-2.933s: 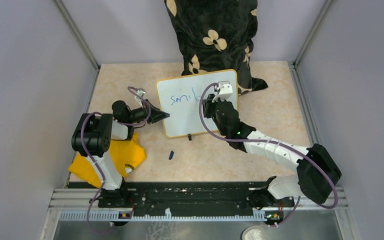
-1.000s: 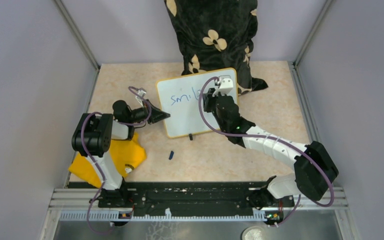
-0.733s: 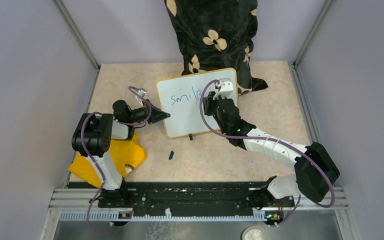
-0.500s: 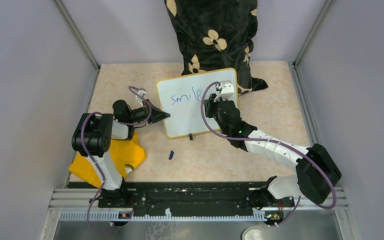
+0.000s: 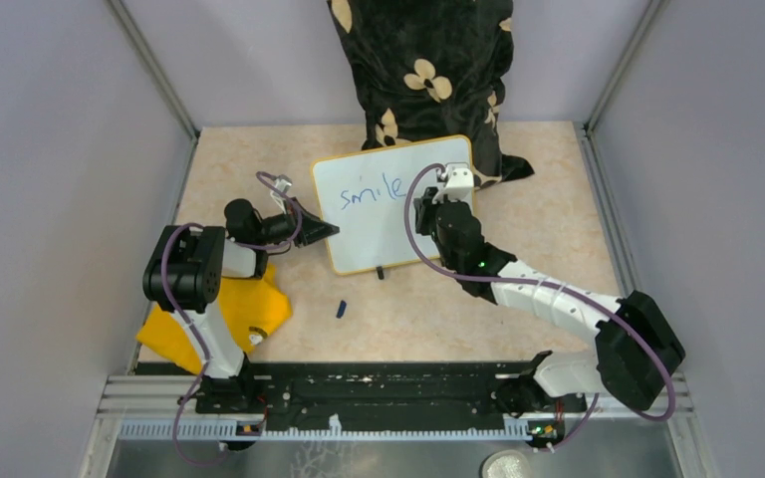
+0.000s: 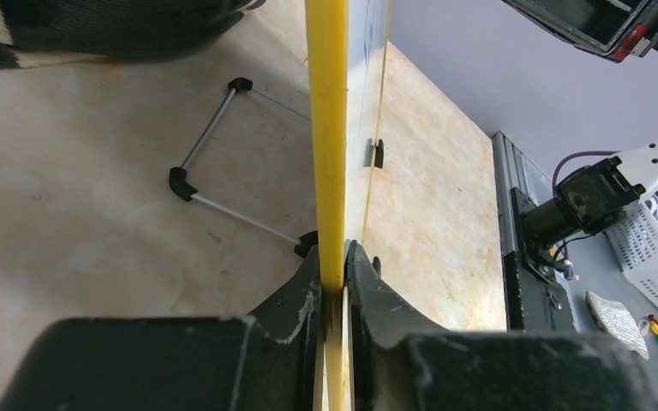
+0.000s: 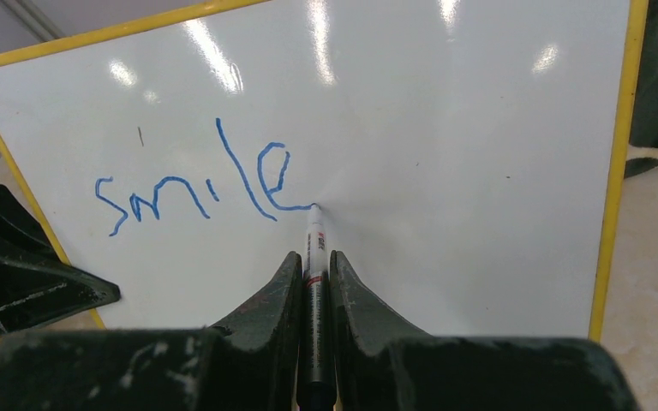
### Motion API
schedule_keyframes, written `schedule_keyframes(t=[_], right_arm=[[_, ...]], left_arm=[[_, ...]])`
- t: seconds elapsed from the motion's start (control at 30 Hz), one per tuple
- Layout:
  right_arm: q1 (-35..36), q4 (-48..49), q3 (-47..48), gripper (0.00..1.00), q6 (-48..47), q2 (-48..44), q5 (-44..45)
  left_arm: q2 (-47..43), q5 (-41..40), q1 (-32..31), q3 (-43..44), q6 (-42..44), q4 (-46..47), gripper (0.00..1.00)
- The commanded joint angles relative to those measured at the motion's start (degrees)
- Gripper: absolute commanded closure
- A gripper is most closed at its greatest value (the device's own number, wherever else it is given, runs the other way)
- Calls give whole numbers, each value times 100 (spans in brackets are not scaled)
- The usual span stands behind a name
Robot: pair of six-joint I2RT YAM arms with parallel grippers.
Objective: Write a sentence on the whiteboard
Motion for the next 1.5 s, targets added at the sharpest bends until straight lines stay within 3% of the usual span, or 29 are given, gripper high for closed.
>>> schedule_keyframes(t=[0.0, 0.37, 0.63, 1.47], right_arm=[[-109, 32, 65, 100, -83, -171, 293], [181, 329, 108, 100, -209, -481, -131], [606, 501, 595, 100, -431, -20, -188], [581, 593, 1250, 100, -560, 795, -160]], left_arm=[[140, -148, -69, 26, 377, -192, 100], [131, -141, -69, 21, 382, -191, 100], [126, -155, -69, 34, 377, -192, 100], [139, -157, -69, 36, 385, -199, 100]])
